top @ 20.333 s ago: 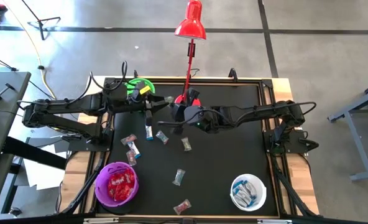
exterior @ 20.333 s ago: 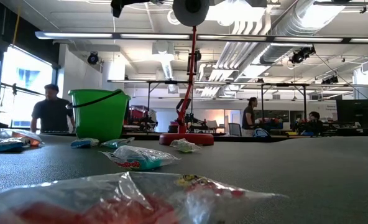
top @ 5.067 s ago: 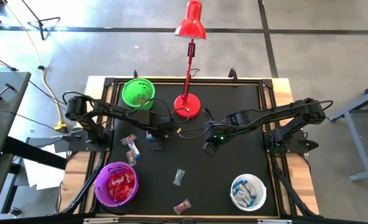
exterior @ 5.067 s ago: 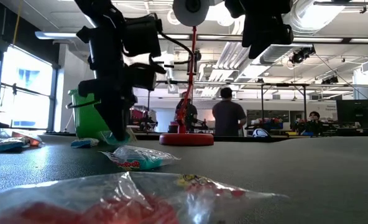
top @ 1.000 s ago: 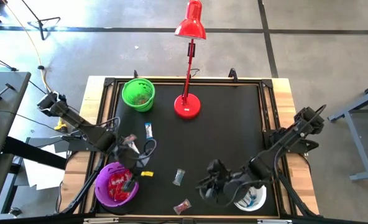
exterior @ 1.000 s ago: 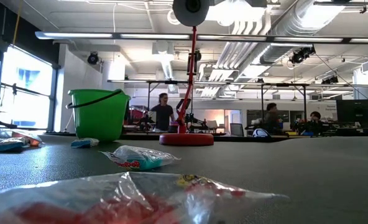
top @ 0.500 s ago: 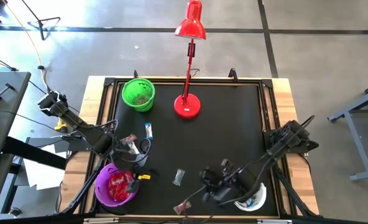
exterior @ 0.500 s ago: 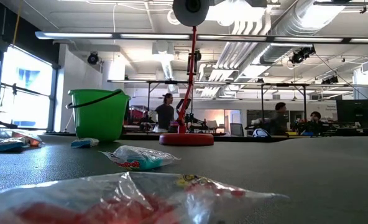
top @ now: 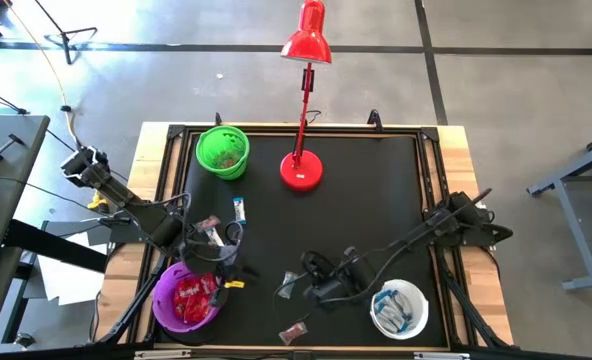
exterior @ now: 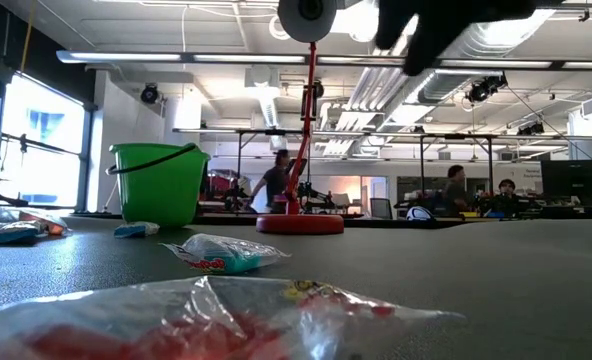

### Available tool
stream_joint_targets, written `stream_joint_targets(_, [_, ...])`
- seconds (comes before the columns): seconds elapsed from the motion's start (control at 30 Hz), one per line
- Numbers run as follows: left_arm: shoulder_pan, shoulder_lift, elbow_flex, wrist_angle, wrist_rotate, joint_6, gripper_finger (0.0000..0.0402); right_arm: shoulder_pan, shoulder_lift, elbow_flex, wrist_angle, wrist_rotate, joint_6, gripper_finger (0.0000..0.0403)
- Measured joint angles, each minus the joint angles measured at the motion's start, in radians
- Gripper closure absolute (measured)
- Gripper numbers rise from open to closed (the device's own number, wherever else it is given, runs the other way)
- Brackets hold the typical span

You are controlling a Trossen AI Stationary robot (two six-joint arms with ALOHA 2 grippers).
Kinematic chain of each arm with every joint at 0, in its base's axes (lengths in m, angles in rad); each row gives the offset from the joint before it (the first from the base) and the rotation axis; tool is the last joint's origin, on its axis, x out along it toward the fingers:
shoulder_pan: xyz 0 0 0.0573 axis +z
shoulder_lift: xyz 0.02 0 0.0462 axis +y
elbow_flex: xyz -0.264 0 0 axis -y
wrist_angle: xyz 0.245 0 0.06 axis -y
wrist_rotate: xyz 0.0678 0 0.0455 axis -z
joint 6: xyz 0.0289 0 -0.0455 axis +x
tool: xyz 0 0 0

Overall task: Sort candy
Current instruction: Put the blue gummy into the green bucket

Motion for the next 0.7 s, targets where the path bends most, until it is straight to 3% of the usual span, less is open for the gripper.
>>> stream_joint_targets(0.13, [0.000,0.046,0.000,-0.046,0.006,0.046,0.0339,0.017,-0.008,0.072,-0.064,0.128,-0.058,0.0261])
stream_joint_targets(0.33, [0.014,0.169,0.000,-0.046,0.012,0.087,0.0339,0.059,-0.012,0.242,-0.327,0.227,-0.035,0.0261])
stream_joint_targets(0.47, [0.040,0.235,0.000,-0.046,0.012,0.088,0.0339,0.089,-0.012,0.332,-0.489,0.238,0.039,0.0261])
stream_joint_targets(0.7, [0.099,0.304,0.042,-0.065,0.090,0.102,0.0339,0.124,-0.013,0.381,-0.511,0.221,0.036,0.0261])
